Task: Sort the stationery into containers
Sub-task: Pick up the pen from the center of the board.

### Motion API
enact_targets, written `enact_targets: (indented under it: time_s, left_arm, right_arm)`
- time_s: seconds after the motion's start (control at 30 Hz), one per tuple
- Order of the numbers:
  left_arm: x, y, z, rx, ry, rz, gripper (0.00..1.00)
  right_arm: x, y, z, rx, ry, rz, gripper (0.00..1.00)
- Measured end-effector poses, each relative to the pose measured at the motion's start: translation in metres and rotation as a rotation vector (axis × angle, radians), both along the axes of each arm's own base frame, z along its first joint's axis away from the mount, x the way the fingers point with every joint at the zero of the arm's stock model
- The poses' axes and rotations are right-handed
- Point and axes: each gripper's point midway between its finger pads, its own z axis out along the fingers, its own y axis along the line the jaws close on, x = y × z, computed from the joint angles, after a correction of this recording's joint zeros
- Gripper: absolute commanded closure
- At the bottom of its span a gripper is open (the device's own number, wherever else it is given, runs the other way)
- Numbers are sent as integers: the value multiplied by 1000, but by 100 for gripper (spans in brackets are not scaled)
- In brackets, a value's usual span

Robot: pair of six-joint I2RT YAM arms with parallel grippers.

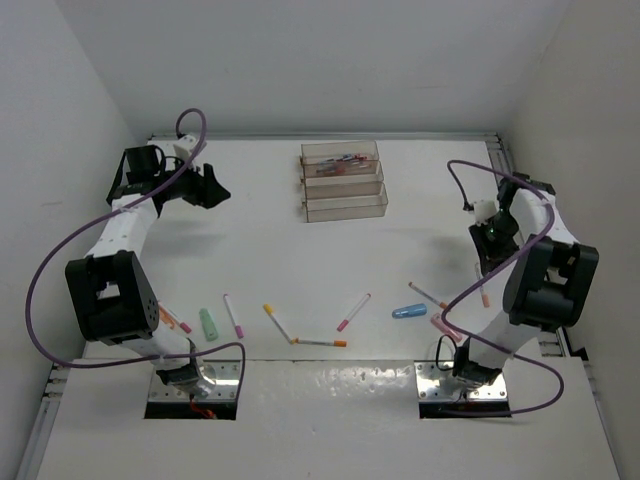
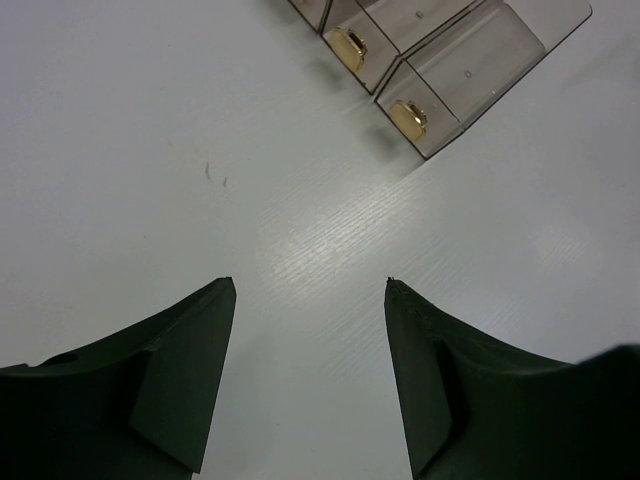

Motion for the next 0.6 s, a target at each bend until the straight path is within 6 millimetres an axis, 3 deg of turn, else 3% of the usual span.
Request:
enact_targets:
  time_s: [0.17, 0.6]
  left_arm:
    - [1, -1, 1, 1, -6, -3, 33]
    - [2, 0, 0, 7, -5, 5, 33]
  right_arm:
    - [-12, -8, -14, -37, 53, 30, 67]
    - [-6, -22, -51, -76, 92, 27, 68]
